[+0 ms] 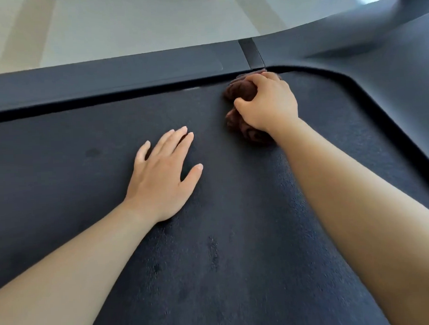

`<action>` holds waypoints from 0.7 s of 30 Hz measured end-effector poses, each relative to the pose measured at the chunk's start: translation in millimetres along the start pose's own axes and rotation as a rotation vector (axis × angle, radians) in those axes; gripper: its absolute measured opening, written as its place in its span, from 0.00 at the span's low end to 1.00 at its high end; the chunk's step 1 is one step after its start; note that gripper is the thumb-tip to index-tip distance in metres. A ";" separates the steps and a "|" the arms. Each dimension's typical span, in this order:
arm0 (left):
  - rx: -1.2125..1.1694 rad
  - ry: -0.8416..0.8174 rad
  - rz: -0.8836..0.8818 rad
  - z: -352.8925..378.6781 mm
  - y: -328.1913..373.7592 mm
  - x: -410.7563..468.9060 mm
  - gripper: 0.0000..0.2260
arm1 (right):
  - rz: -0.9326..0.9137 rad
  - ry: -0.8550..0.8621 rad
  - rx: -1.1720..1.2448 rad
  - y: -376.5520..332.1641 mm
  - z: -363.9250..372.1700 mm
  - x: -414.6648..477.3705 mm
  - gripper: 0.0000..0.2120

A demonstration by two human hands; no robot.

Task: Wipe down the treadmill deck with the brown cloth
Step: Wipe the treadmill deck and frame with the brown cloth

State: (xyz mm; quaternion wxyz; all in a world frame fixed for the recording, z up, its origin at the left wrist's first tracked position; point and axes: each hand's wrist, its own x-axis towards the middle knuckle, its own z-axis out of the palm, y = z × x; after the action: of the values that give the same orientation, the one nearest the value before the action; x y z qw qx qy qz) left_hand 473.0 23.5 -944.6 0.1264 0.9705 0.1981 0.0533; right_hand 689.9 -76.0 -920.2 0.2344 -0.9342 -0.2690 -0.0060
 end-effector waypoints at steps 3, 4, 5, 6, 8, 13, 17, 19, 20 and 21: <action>-0.007 0.007 0.006 0.9 -1.4 1.0 0.28 | 0.016 -0.016 -0.014 -3.4 0.2 9.9 0.26; -0.009 0.007 0.006 0.9 -2.3 1.3 0.28 | 0.006 -0.021 -0.024 -4.3 -0.4 6.0 0.25; -0.009 0.007 0.004 1.1 -3.2 1.7 0.28 | -0.008 -0.025 -0.033 -4.7 -1.6 -0.8 0.25; -0.008 0.008 0.005 1.3 -4.0 2.4 0.28 | -0.023 -0.032 -0.039 -4.6 -3.8 -10.1 0.25; -0.006 0.010 0.012 2.4 -4.7 3.5 0.27 | -0.052 -0.050 -0.053 -3.1 -8.4 -34.9 0.25; -0.030 0.016 0.017 4.7 -7.3 6.9 0.25 | -0.116 -0.090 -0.074 -5.8 -19.9 -115.6 0.26; -0.083 0.074 0.034 -1.2 -3.2 -4.5 0.21 | -0.122 -0.104 -0.073 -17.3 -27.0 -187.5 0.26; -0.061 0.061 0.044 -0.8 -1.7 -21.9 0.21 | -0.133 -0.099 -0.055 -23.1 -29.2 -223.5 0.26; -0.045 0.046 0.055 -0.5 -1.9 -34.2 0.22 | -0.141 -0.095 -0.045 -26.1 -30.1 -240.1 0.26; -0.035 0.035 0.069 -0.6 -3.1 -48.7 0.22 | -0.147 -0.093 -0.035 -29.6 -31.1 -256.0 0.25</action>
State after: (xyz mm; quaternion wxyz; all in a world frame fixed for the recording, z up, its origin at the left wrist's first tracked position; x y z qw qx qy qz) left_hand 427.2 7.0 -947.5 0.1381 0.9733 0.1657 0.0783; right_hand 459.6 -195.6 -914.8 0.2044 -0.9151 -0.3473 0.0156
